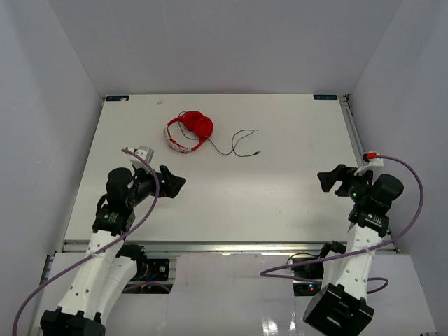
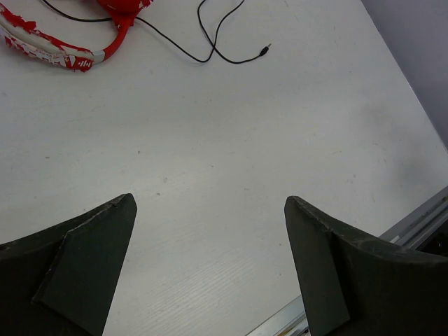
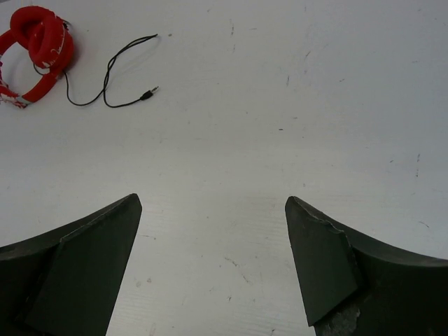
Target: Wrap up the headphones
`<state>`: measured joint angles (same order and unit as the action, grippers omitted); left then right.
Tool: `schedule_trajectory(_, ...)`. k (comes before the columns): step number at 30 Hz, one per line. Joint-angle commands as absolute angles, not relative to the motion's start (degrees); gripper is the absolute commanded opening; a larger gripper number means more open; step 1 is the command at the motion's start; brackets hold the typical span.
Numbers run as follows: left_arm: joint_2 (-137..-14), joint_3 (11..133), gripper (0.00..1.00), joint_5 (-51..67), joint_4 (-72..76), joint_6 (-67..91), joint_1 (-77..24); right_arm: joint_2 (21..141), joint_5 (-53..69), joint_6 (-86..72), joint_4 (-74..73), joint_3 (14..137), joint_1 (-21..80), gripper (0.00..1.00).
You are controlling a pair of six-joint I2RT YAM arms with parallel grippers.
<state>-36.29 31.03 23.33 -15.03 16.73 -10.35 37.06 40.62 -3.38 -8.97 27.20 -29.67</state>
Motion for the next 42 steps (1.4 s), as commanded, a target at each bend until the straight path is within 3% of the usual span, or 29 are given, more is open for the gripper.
schedule_trajectory(1, -36.16, 32.82, 0.98, 24.03, -14.91, 16.35, -10.46, 36.01, 43.19, -4.69, -7.15, 28.82, -30.06, 0.9)
schedule_trajectory(9, -36.21, 32.87, 0.98, 23.99, -14.84, 16.4, -10.46, 40.21, 67.18, 19.58, -17.69, 30.47, -30.2, 0.9)
schedule_trajectory(15, -36.45, 32.46, 0.98, 23.76, -14.05, 17.53, -10.53, 39.86, 72.45, 27.58, -21.99, 31.2, -30.5, 0.9)
schedule_trajectory(18, -38.98, 31.52, 0.98, 18.36, -12.1, 27.03, -10.39, 39.62, 75.07, 31.74, -24.53, 30.67, -30.5, 0.9)
schedule_trajectory(22, -57.0, 39.38, 0.98, 10.73, -15.04, 36.52, -10.03, 40.64, 74.02, 32.53, -24.99, 31.08, -30.5, 0.9)
schedule_trajectory(28, -87.38, 61.98, 0.96, 2.95, -23.08, 42.28, -9.4, 40.08, 72.31, 32.6, -25.66, 31.74, -30.5, 0.9)
schedule_trajectory(34, -108.25, 83.41, 0.94, -5.95, -33.97, 41.93, -9.23, 40.34, 71.06, 31.82, -25.79, 32.47, -30.41, 0.9)
schedule_trajectory(42, -122.75, 100.86, 0.85, -8.38, -37.31, 40.36, -9.23, 41.66, 71.45, 31.29, -25.84, 32.87, -30.15, 0.9)
